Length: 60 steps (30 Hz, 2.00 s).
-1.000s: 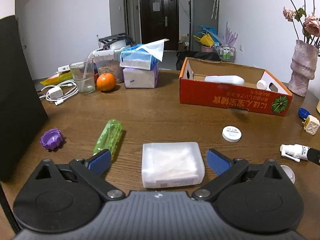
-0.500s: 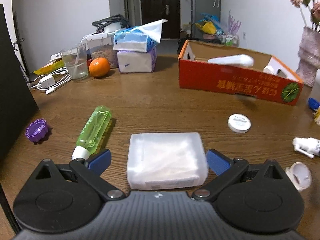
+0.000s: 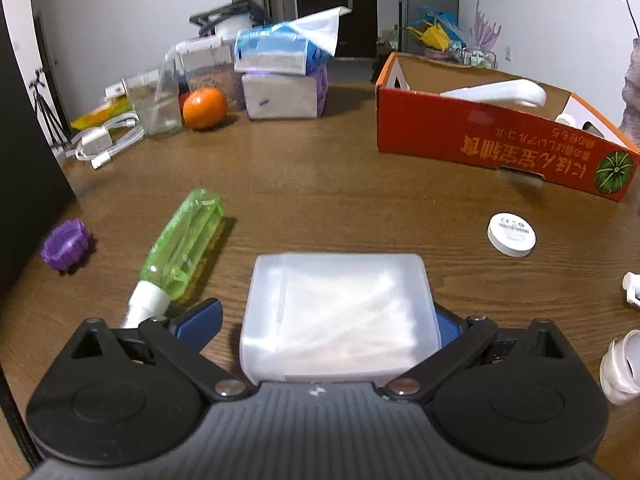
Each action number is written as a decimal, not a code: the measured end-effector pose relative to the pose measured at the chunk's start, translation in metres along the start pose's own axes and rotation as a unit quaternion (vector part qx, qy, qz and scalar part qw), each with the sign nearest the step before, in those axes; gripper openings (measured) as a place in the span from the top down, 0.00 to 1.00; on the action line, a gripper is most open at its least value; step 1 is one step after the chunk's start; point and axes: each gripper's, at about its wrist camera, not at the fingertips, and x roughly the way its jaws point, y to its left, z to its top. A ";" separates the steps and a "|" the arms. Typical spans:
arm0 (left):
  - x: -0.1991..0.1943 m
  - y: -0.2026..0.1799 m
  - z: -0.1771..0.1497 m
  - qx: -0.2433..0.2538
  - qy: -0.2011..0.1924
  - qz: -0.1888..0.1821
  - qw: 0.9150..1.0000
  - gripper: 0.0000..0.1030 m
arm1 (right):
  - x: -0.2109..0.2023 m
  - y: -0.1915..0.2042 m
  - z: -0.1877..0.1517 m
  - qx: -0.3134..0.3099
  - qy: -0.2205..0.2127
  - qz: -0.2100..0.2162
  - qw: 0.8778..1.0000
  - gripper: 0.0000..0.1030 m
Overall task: Organize rigid objects
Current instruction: 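Grasp the white plastic container with the left tool while the right tool grasps the white spray bottle, then lift the container and spray bottle with both tools and carry them over the box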
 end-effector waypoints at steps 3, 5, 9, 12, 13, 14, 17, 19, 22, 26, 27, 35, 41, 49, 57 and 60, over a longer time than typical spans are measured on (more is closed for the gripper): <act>0.001 0.004 0.000 -0.007 0.001 -0.009 1.000 0.13 | 0.007 0.003 0.002 -0.001 0.007 -0.004 1.000 0.00; 0.002 0.003 0.000 0.001 -0.001 -0.014 1.000 0.19 | 0.012 0.005 0.004 -0.003 0.011 -0.005 1.000 0.00; 0.005 0.003 0.003 0.009 -0.006 -0.023 1.000 0.19 | 0.020 0.007 0.008 -0.002 0.017 -0.017 1.000 0.00; 0.009 0.005 0.006 0.014 -0.011 -0.025 1.000 0.19 | 0.026 0.007 0.009 0.002 0.025 -0.024 0.999 0.00; 0.011 0.006 0.007 0.015 -0.013 -0.025 0.999 0.19 | 0.027 0.008 0.010 0.003 0.026 -0.026 0.999 0.00; 0.012 0.006 0.008 0.017 -0.014 -0.025 0.999 0.19 | 0.029 0.008 0.011 0.004 0.028 -0.029 0.999 0.00; 0.015 0.008 0.011 0.020 -0.016 -0.030 0.999 0.19 | 0.033 0.010 0.012 0.004 0.030 -0.032 0.999 0.00; 0.016 0.009 0.011 0.023 -0.017 -0.031 0.999 0.19 | 0.036 0.013 0.013 0.000 0.033 -0.034 0.999 0.00; 0.017 0.009 0.012 0.025 -0.017 -0.033 0.999 0.19 | 0.042 0.017 0.013 -0.006 0.040 -0.040 0.998 0.00; 0.018 0.010 0.012 0.024 -0.016 -0.035 0.999 0.19 | 0.049 0.018 0.013 -0.006 0.047 -0.057 0.997 0.00; 0.018 0.010 0.011 0.024 -0.017 -0.035 0.999 0.19 | 0.051 0.018 0.013 -0.005 0.049 -0.058 0.997 0.00; 0.017 0.010 0.011 0.023 -0.017 -0.034 0.999 0.19 | 0.059 0.012 0.011 0.015 0.061 -0.055 0.997 0.00; 0.017 0.011 0.011 0.022 -0.018 -0.034 0.999 0.19 | 0.063 0.011 0.010 0.026 0.058 -0.051 0.997 0.05; 0.015 0.012 0.011 0.015 -0.021 -0.034 0.999 0.19 | 0.057 0.009 0.009 0.031 0.045 -0.043 0.998 0.05; -0.002 0.015 0.013 0.000 -0.055 -0.030 0.998 0.19 | 0.040 0.006 0.012 0.034 0.009 -0.029 0.999 0.05; -0.008 0.016 0.013 -0.009 -0.061 -0.034 0.998 0.19 | 0.034 0.007 0.013 0.032 0.000 -0.024 0.999 0.05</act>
